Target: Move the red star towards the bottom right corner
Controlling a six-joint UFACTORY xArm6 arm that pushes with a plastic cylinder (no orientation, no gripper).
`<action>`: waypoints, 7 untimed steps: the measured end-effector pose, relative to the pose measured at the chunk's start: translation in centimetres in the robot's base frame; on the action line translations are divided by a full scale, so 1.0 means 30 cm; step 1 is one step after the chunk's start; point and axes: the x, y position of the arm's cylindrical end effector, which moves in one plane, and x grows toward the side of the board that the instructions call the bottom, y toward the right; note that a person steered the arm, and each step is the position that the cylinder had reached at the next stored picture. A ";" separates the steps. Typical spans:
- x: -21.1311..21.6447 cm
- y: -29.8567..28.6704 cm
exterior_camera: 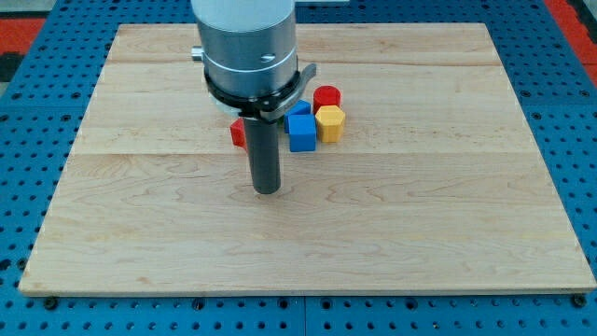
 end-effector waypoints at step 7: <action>-0.026 0.144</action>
